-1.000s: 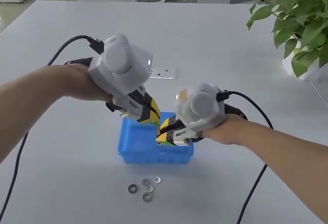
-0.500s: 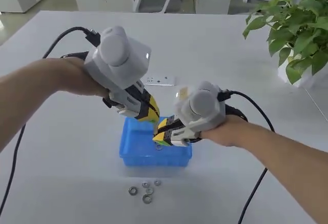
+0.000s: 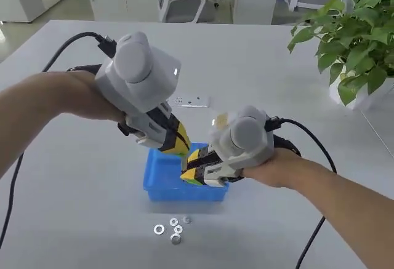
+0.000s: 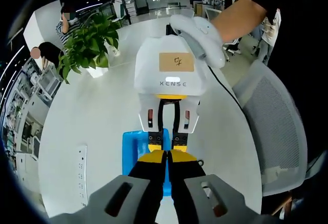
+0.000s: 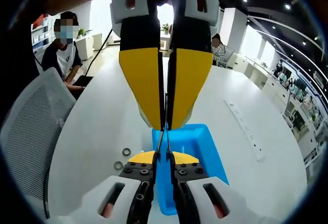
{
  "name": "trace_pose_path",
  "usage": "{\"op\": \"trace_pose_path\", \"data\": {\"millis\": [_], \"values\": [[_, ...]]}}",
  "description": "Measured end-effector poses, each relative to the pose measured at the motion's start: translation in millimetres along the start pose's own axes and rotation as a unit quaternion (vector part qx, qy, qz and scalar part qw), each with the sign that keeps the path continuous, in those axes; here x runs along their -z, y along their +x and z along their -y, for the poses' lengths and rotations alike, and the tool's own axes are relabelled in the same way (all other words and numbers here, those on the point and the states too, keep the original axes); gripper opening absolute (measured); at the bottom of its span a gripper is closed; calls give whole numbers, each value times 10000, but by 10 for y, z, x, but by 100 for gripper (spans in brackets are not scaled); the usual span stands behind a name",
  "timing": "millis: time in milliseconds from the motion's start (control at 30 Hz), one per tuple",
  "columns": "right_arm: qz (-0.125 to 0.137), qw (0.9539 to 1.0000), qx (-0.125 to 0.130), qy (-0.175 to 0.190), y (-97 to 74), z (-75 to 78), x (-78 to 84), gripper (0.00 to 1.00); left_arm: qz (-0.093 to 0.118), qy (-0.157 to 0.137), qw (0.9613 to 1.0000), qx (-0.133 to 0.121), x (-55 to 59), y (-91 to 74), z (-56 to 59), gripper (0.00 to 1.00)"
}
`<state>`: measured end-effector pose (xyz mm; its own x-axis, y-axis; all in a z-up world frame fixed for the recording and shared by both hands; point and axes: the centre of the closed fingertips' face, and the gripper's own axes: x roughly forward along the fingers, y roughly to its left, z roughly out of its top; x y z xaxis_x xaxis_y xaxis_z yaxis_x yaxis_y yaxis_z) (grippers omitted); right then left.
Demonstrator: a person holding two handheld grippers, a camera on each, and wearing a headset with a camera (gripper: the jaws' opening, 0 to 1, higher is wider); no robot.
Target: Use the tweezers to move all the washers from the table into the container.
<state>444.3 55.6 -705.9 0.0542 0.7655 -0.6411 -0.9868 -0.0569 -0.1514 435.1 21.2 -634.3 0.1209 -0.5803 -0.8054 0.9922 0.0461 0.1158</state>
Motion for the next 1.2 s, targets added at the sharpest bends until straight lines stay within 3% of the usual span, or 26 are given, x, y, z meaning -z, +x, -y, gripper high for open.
{"op": "trace_pose_path", "data": {"millis": [400,800,1200], "values": [[1,10000,85,4,-193,-126,61,25,-102,3,9999,-33,44,-31,126,5],[4,9996,235,145,-420,-270,223,30,-72,-42,10000,-22,98,-2,288,5],[-82,9993,276,246,-535,-432,386,37,19,-179,9998,7,207,95,500,5]]}}
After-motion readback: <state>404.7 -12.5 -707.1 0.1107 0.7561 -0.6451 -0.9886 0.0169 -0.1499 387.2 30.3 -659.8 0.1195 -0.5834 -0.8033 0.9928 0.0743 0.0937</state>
